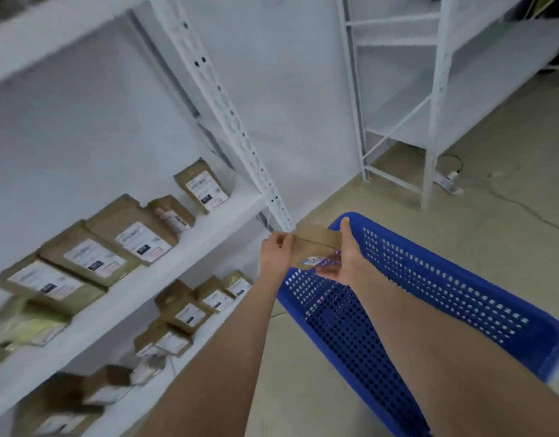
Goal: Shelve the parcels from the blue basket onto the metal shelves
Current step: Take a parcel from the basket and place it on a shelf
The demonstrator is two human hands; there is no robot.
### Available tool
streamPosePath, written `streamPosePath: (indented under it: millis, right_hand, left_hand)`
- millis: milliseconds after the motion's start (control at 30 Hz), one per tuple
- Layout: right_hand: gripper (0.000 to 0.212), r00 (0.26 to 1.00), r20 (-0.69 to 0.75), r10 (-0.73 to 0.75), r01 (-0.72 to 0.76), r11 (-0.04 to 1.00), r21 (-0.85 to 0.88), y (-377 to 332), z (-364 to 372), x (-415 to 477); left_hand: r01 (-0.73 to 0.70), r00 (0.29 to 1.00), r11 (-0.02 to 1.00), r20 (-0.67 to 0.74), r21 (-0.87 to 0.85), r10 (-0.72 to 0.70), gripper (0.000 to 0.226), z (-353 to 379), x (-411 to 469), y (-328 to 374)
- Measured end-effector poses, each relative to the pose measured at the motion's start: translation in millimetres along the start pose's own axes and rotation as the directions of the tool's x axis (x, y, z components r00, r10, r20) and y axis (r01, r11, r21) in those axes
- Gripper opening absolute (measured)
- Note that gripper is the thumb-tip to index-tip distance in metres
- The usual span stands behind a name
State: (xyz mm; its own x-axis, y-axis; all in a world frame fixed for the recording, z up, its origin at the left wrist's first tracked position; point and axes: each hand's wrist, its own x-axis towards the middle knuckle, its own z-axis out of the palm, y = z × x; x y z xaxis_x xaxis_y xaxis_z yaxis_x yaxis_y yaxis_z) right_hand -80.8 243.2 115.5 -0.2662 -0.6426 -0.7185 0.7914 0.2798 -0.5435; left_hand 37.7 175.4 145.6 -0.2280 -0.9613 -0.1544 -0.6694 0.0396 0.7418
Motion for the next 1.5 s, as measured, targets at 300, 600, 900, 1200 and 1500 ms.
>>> streamPosePath:
  millis: [300,600,900,1200,1500]
  right_hand:
    - [0.020,0.971,0.233,-0.052,0.101,0.974,-0.202,56,127,-63]
    - [0.044,0.921,0.389,-0.024,0.143,0.949,-0.281,160,231,-100]
    - [0.039,0.869,0.490,0.075,0.245,0.794,-0.557,258,327,-164]
    - [0.046,0.884,0.456,0.101,0.199,0.801,-0.564,305,374,-179]
    - [0.030,0.876,0.459,0.149,0.010,0.945,-0.326,349,407,-179]
  left_hand:
    - [0.127,0.971,0.942,-0.155,-0.310,-0.182,0.018,-156,-56,-39]
    - [0.257,0.950,0.762,0.010,-0.594,-0.312,0.026,-293,-96,-141]
    - [0.128,0.978,0.825,-0.068,-0.550,-0.197,0.038,-428,-127,-226]
    - [0.106,0.980,0.915,-0.116,-0.390,-0.163,0.032,-516,-136,-261]
    - [0.246,0.868,0.676,-0.153,-0.695,-0.473,0.054,-502,-135,-300]
